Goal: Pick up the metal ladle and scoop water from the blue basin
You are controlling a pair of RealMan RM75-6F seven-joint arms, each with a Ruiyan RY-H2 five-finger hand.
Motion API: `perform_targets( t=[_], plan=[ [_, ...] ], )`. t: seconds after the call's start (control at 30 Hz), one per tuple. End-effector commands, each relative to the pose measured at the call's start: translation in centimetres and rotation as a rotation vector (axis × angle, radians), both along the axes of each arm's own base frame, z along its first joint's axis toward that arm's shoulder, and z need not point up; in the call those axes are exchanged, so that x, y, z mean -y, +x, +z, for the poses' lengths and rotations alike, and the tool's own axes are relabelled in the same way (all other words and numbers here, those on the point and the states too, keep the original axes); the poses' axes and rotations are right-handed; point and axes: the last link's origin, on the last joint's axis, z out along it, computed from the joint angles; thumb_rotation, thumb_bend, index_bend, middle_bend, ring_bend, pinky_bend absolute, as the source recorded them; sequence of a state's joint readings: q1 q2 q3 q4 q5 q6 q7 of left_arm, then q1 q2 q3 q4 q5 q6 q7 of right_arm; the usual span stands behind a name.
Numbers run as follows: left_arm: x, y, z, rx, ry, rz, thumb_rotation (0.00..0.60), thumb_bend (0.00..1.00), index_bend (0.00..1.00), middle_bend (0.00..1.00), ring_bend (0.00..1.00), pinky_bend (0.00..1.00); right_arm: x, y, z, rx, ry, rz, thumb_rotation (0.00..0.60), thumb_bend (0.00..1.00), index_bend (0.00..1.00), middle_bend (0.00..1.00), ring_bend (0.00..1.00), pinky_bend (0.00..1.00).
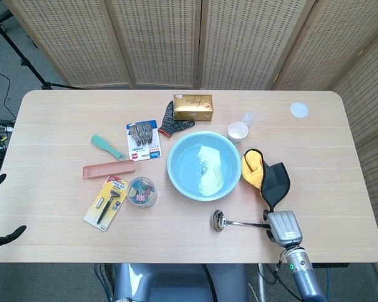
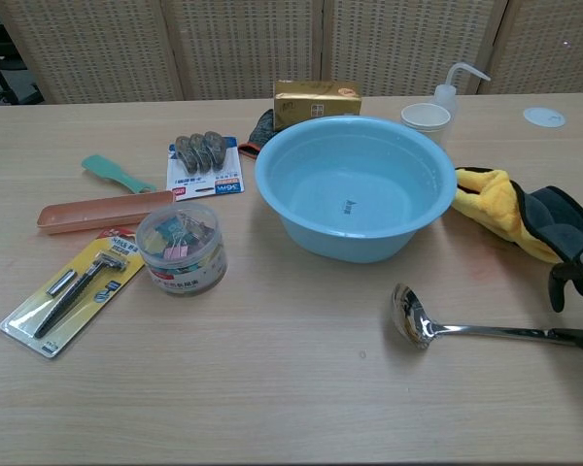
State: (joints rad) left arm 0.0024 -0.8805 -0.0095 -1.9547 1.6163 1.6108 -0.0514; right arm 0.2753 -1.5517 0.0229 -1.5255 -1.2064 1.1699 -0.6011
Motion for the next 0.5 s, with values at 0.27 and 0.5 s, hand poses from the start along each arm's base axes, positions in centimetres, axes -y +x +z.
perform_targets(
  t=[0.27, 0.5],
  plan=[
    [-0.1, -0.1, 0.0, 0.000, -0.013, 0.002, 0.600, 0.00, 0.00, 0.00, 0.00, 0.00, -0.1, -0.6, -0.4, -0.013, 0.000, -0.007, 0.600, 0.34, 0.44, 0.96, 0.89, 1.00],
    [-0.2, -0.1, -0.1, 0.001, -0.012, 0.004, 0.600, 0.00, 0.00, 0.00, 0.00, 0.00, -0.1, -1.3, -0.7, -0.016, -0.004, -0.021, 0.600, 0.34, 0.44, 0.96, 0.89, 1.00]
  ],
)
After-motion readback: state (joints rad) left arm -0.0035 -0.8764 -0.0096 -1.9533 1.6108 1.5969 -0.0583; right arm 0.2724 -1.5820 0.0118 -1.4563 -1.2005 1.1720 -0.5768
